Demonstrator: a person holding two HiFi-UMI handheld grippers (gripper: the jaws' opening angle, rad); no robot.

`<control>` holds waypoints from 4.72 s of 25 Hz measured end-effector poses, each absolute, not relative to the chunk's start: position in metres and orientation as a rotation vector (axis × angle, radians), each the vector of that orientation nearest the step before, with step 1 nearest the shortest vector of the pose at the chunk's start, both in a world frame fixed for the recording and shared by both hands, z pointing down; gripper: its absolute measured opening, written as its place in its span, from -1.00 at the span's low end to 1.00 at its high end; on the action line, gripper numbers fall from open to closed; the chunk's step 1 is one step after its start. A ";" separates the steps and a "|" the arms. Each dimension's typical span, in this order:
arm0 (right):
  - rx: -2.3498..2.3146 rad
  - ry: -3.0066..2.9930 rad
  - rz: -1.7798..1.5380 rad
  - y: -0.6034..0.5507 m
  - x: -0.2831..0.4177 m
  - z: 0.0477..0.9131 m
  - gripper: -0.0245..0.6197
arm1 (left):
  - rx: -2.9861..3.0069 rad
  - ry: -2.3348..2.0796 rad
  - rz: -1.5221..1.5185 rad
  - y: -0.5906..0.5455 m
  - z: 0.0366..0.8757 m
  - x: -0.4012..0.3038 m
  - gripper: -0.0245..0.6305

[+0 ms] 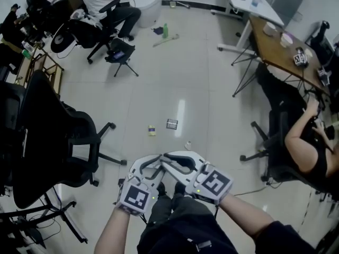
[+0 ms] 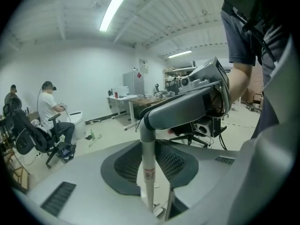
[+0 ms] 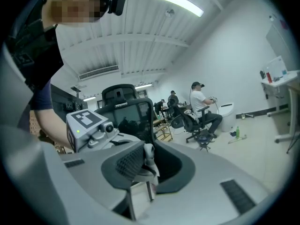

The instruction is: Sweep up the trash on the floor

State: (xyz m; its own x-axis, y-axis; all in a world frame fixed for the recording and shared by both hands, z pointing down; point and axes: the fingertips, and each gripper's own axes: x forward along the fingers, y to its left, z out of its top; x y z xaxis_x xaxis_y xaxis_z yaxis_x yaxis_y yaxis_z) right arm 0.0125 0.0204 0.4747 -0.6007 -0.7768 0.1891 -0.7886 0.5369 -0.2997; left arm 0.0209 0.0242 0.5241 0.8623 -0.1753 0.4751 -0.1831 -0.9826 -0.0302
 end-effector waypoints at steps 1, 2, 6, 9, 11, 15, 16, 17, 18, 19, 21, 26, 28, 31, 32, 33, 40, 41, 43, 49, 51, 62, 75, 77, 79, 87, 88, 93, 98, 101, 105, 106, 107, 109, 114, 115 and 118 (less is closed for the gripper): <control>1.398 -2.705 0.545 0.018 0.018 0.476 -0.68 | 3.030 -0.260 0.767 0.022 0.524 0.027 -0.65; 1.413 -2.686 0.537 0.016 0.023 0.478 -0.69 | 3.039 -0.236 0.766 0.019 0.525 0.033 -0.65; 1.521 -2.627 0.564 0.007 0.041 0.482 -0.69 | 3.058 -0.098 0.766 0.012 0.531 0.050 -0.65; 1.587 -2.582 0.594 0.000 0.051 0.484 -0.69 | 3.040 0.020 0.703 0.007 0.533 0.059 -0.65; 1.653 -2.543 0.589 -0.007 0.059 0.485 -0.70 | 3.025 0.086 0.674 0.001 0.536 0.066 -0.65; 1.765 -2.493 0.624 -0.008 0.078 0.485 -0.70 | 2.982 0.219 0.669 0.003 0.537 0.083 -0.65; 1.773 -2.489 0.633 -0.006 0.081 0.485 -0.70 | 2.971 0.243 0.672 0.005 0.536 0.086 -0.65; 1.774 -2.486 0.641 -0.004 0.083 0.485 -0.70 | 2.957 0.255 0.673 0.007 0.536 0.088 -0.65; 1.770 -2.484 0.646 -0.003 0.086 0.485 -0.70 | 2.938 0.255 0.670 0.007 0.535 0.090 -0.64; 1.764 -2.484 0.652 -0.003 0.088 0.485 -0.70 | 2.914 0.246 0.661 0.007 0.536 0.092 -0.64; 1.749 -2.492 0.664 -0.007 0.094 0.487 -0.70 | 2.860 0.211 0.635 0.003 0.538 0.098 -0.63; 1.664 -2.548 0.685 -0.015 0.131 0.495 -0.70 | 2.836 0.106 0.633 -0.006 0.545 0.135 -0.62; 1.605 -2.580 0.686 -0.022 0.149 0.501 -0.70 | 2.841 0.036 0.641 -0.014 0.548 0.153 -0.63; 1.529 -2.622 0.684 -0.039 0.170 0.509 -0.70 | 2.873 -0.048 0.690 -0.030 0.557 0.174 -0.63; 1.511 -2.632 0.683 -0.044 0.177 0.511 -0.70 | 2.890 -0.060 0.709 -0.036 0.560 0.180 -0.64; 1.495 -2.639 0.679 -0.050 0.183 0.512 -0.71 | 2.907 -0.064 0.724 -0.041 0.562 0.187 -0.65; 1.498 -2.663 0.657 -0.080 0.228 0.525 -0.71 | 2.926 -0.126 0.754 -0.071 0.575 0.231 -0.66; 1.502 -2.661 0.648 -0.085 0.233 0.526 -0.72 | 2.930 -0.138 0.744 -0.077 0.575 0.236 -0.66; 1.509 -2.656 0.632 -0.096 0.238 0.525 -0.72 | 2.939 -0.160 0.720 -0.088 0.574 0.241 -0.66; 1.565 -2.658 0.613 -0.128 0.245 0.514 -0.73 | 2.974 -0.187 0.659 -0.120 0.565 0.248 -0.65; 1.569 -2.654 0.598 -0.138 0.246 0.511 -0.73 | 2.989 -0.193 0.650 -0.130 0.563 0.249 -0.65; 1.626 -2.631 0.531 -0.190 0.246 0.496 -0.73 | 3.031 -0.180 0.587 -0.182 0.545 0.252 -0.65; 1.595 -2.634 0.513 -0.194 0.232 0.478 -0.73 | 3.019 -0.118 0.574 -0.188 0.528 0.241 -0.65; 1.563 -2.638 0.521 -0.186 0.223 0.475 -0.73 | 3.004 -0.103 0.591 -0.180 0.525 0.233 -0.65; 1.545 -2.641 0.541 -0.179 0.215 0.473 -0.72 | 2.992 -0.086 0.613 -0.172 0.524 0.226 -0.65; 1.529 -2.696 0.500 -0.153 0.192 0.439 -0.72 | 3.007 -0.064 0.626 -0.147 0.494 0.201 -0.65; 1.516 -2.706 0.479 -0.150 0.188 0.431 -0.72 | 3.007 -0.075 0.615 -0.144 0.487 0.197 -0.65; 1.439 -2.747 0.385 -0.141 0.176 0.401 -0.72 | 3.021 -0.140 0.571 -0.138 0.455 0.188 -0.65; 1.385 -2.804 0.309 -0.143 0.181 0.373 -0.72 | 3.081 -0.228 0.565 -0.145 0.429 0.194 -0.65; 1.350 -2.836 0.267 -0.148 0.189 0.360 -0.72 | 3.093 -0.293 0.557 -0.150 0.412 0.203 -0.65; 1.310 -2.858 0.215 -0.162 0.200 0.349 -0.72 | 3.108 -0.389 0.553 -0.165 0.401 0.215 -0.65; 1.306 -2.860 0.209 -0.166 0.204 0.348 -0.72 | 3.113 -0.407 0.555 -0.170 0.400 0.219 -0.65; 1.305 -2.858 0.204 -0.171 0.209 0.347 -0.72 | 3.119 -0.419 0.555 -0.175 0.399 0.224 -0.65; 1.313 -2.850 0.200 -0.182 0.219 0.346 -0.72 | 3.137 -0.422 0.552 -0.187 0.398 0.234 -0.65; 1.376 -2.803 0.195 -0.214 0.243 0.348 -0.72 | 3.191 -0.326 0.505 -0.218 0.397 0.259 -0.64; 1.388 -2.789 0.188 -0.221 0.247 0.348 -0.72 | 3.200 -0.299 0.491 -0.224 0.397 0.263 -0.64; 1.435 -2.751 0.177 -0.243 0.257 0.352 -0.72 | 3.208 -0.213 0.471 -0.245 0.402 0.274 -0.64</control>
